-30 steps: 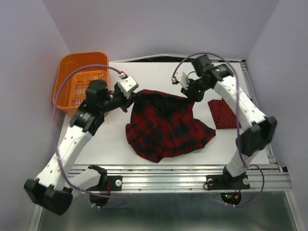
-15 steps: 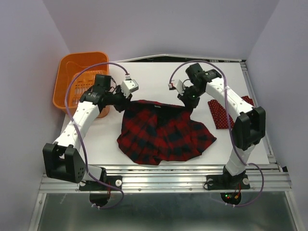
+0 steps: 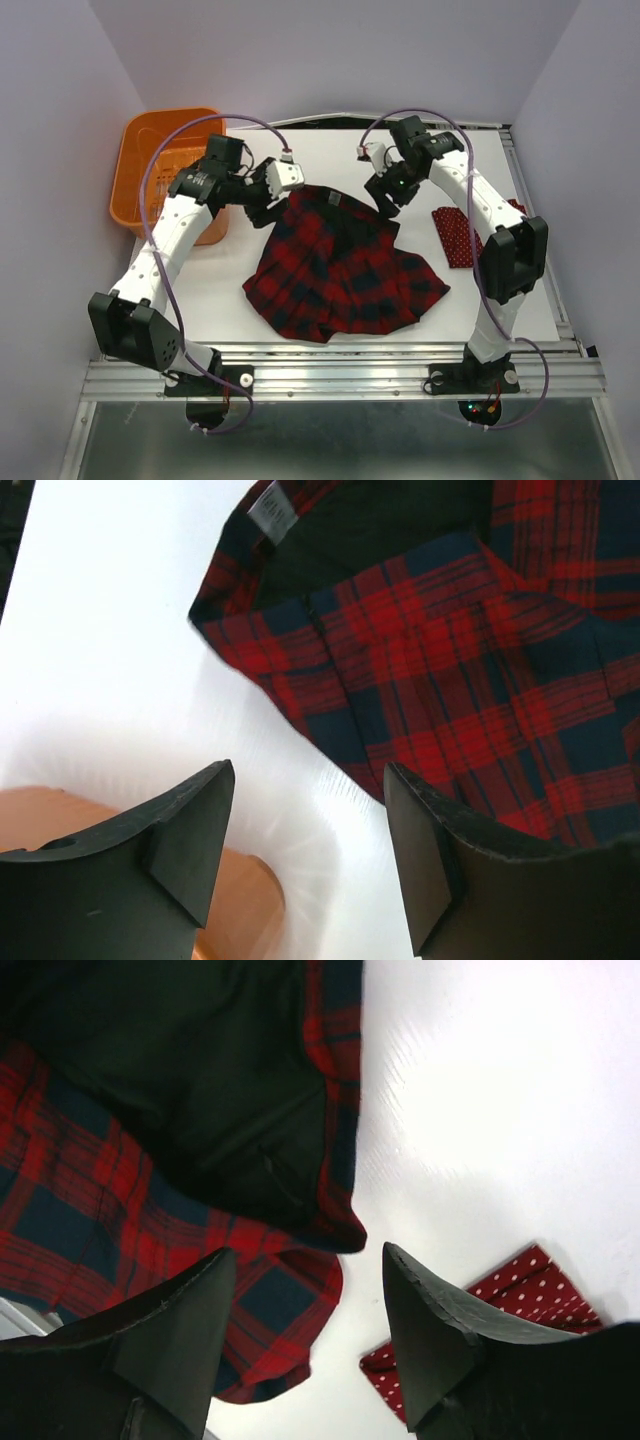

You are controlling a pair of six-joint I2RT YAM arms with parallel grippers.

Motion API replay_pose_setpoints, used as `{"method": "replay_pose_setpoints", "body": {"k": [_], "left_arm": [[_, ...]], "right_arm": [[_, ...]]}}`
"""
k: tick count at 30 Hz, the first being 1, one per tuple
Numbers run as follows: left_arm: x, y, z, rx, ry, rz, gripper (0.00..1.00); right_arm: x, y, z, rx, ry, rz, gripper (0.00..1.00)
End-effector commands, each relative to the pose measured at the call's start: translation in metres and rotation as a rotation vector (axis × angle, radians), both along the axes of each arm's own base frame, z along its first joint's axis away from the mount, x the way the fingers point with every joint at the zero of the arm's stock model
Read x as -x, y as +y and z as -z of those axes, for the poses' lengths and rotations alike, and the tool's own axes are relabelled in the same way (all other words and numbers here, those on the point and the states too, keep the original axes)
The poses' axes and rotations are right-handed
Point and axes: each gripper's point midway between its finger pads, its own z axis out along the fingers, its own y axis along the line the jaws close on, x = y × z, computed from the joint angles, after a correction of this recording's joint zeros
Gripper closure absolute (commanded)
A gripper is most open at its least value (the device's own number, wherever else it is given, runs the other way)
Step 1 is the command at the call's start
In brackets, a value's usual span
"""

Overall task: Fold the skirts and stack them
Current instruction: Flatten the skirt out

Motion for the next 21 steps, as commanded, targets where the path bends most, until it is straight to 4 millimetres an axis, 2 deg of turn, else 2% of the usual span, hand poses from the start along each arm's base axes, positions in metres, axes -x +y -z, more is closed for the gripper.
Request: {"method": "replay_pose_setpoints", "body": {"k": [1, 2, 3, 4, 6, 7, 8, 9, 10, 14, 15, 16, 18, 19, 21], "left_arm": [[0.010, -0.029, 0.006, -0.080, -0.015, 0.117, 0.27], [0.008, -0.033, 0.006, -0.071, -0.009, 0.114, 0.27], [0.000, -0.040, 0.005, -0.044, 0.012, 0.091, 0.27], [-0.005, -0.044, 0.003, -0.020, 0.026, 0.072, 0.27], [-0.021, -0.051, -0.004, 0.026, 0.024, 0.020, 0.28], [-0.025, -0.054, -0.003, 0.059, 0.061, -0.037, 0.28], [-0.031, -0.055, -0.001, 0.080, 0.065, -0.075, 0.28], [-0.045, -0.059, -0.015, 0.129, 0.004, -0.114, 0.26], [-0.052, -0.059, -0.018, 0.155, -0.004, -0.158, 0.25], [-0.087, -0.057, -0.031, 0.236, 0.007, -0.364, 0.23], [-0.091, -0.060, -0.046, 0.277, 0.039, -0.410, 0.23], [-0.099, -0.063, -0.034, 0.269, 0.087, -0.437, 0.23], [-0.106, -0.061, -0.036, 0.290, 0.143, -0.538, 0.23], [-0.107, -0.063, -0.028, 0.280, 0.176, -0.546, 0.23], [-0.094, -0.066, -0.023, 0.245, 0.194, -0.467, 0.24]], "right_arm": [[0.003, -0.012, -0.008, -0.080, 0.085, 0.183, 0.34], [0.011, -0.012, -0.004, -0.088, 0.116, 0.200, 0.34], [0.023, -0.018, 0.012, -0.084, 0.189, 0.257, 0.34], [0.028, -0.023, 0.017, -0.094, 0.216, 0.289, 0.34], [0.038, -0.017, 0.016, -0.160, 0.258, 0.319, 0.33], [0.043, -0.015, 0.022, -0.173, 0.274, 0.331, 0.33], [0.046, -0.009, 0.017, -0.218, 0.284, 0.324, 0.33], [0.049, -0.006, 0.015, -0.237, 0.302, 0.346, 0.34], [0.050, -0.003, 0.015, -0.254, 0.312, 0.362, 0.34], [0.037, 0.000, 0.018, -0.301, 0.251, 0.425, 0.35], [0.034, -0.008, 0.026, -0.268, 0.227, 0.469, 0.35], [0.029, -0.010, 0.024, -0.266, 0.197, 0.486, 0.36], [0.018, -0.015, 0.022, -0.266, 0.149, 0.502, 0.37], [0.012, -0.019, 0.019, -0.274, 0.121, 0.485, 0.36], [0.008, -0.025, 0.019, -0.261, 0.084, 0.440, 0.36]]}}
